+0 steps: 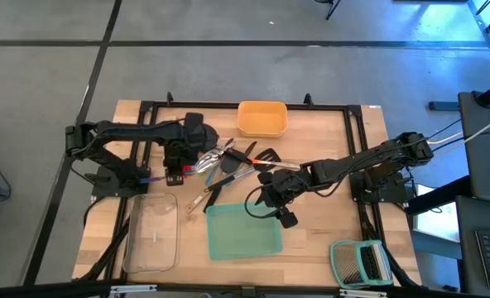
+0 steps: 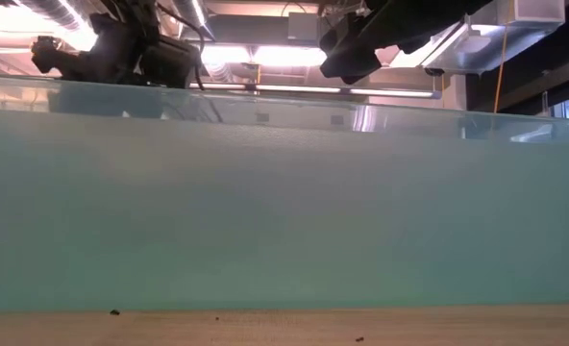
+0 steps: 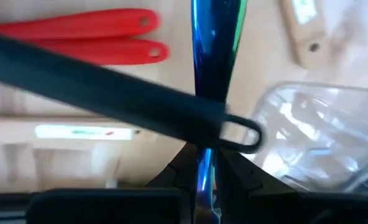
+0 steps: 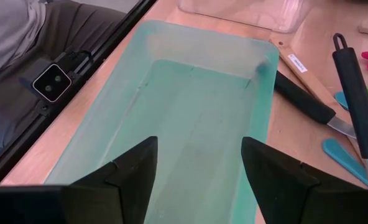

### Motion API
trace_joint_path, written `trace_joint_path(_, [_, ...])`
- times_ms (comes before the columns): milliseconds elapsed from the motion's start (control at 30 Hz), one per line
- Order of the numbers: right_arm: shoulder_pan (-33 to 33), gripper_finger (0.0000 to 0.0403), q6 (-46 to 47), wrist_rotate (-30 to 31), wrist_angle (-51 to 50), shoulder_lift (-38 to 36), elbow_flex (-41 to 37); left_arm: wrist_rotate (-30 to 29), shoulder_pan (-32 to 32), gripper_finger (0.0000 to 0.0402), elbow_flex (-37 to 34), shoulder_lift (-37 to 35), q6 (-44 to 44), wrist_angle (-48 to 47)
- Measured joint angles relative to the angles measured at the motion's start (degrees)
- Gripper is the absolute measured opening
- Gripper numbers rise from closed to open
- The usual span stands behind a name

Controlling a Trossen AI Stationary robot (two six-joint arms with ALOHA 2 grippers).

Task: Pick & Place Kitchen Items
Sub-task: Put the violet table knife into the green bin

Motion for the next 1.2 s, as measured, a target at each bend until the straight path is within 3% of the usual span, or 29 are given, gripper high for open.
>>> trace_joint_path(800, [0.0,0.0234,0.0,0.0,-0.16,0.0,0.02,3.53,-3.97,0.0026,0.02,0.0,-2.19,5.92])
trace_joint_path(1200, [0.0,0.0234,0.0,0.0,-0.38,0.0,0.02,9.06,-5.52,0.0026,0.07,0.0,-2.62,7.21])
